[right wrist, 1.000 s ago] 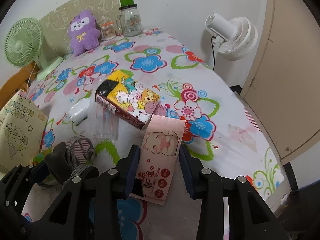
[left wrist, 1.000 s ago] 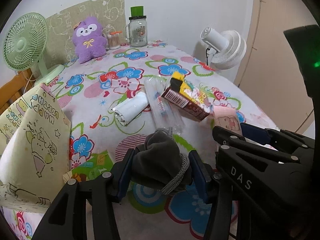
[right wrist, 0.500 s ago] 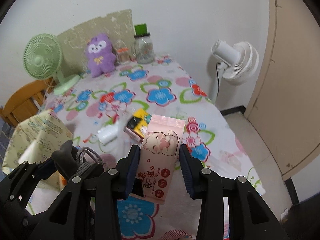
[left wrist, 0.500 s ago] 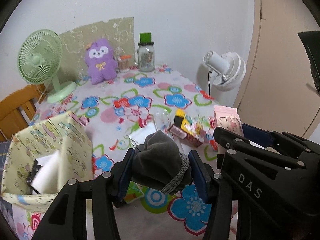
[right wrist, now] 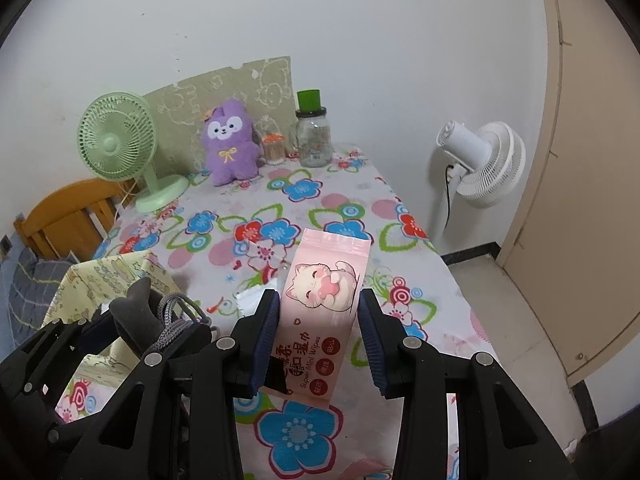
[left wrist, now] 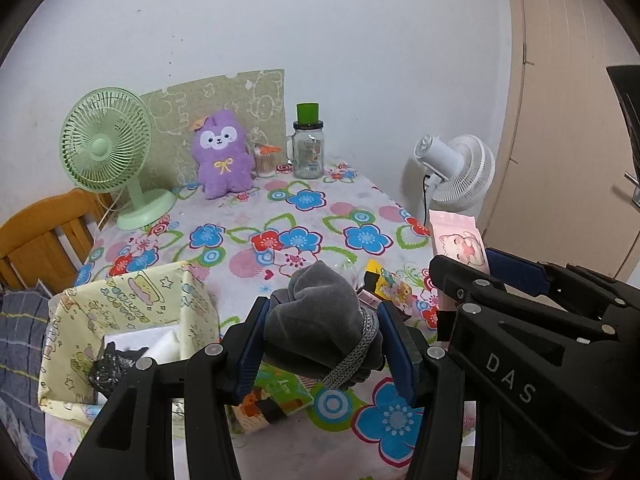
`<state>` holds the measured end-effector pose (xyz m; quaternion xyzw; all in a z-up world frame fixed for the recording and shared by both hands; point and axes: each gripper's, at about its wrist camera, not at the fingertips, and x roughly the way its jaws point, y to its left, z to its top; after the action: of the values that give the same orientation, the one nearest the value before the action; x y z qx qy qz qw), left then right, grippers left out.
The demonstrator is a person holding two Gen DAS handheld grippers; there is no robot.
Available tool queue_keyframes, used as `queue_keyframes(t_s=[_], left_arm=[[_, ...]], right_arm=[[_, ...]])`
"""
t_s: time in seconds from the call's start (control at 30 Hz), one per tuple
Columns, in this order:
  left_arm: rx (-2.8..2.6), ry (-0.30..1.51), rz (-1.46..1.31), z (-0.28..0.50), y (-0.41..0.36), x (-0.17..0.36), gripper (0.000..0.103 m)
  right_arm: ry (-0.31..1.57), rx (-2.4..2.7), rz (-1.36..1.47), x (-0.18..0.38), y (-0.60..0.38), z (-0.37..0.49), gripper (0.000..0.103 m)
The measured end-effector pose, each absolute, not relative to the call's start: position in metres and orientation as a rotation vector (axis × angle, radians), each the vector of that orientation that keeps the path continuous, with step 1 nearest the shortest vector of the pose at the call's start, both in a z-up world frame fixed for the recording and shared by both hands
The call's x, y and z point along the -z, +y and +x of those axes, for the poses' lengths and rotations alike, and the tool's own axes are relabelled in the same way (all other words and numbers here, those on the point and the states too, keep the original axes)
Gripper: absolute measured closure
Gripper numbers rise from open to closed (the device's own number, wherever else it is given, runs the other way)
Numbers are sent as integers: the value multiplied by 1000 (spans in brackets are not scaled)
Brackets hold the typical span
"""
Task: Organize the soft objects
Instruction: 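Carry the grey glove with the left tool while the right tool carries the pink packet toward the box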
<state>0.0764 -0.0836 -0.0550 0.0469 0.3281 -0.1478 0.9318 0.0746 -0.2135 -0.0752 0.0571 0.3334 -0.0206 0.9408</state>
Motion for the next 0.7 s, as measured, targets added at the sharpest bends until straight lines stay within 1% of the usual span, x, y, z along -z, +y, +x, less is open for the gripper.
queue_keyframes(t_s=[0.3,0.7], left_arm=[[278,657,83,77,-59,47,47],[190,655,37,84,4,47,47]], right_arm=[[655,10,89,60,-193,72,60],[646,-106,59,50,-133,81,60]])
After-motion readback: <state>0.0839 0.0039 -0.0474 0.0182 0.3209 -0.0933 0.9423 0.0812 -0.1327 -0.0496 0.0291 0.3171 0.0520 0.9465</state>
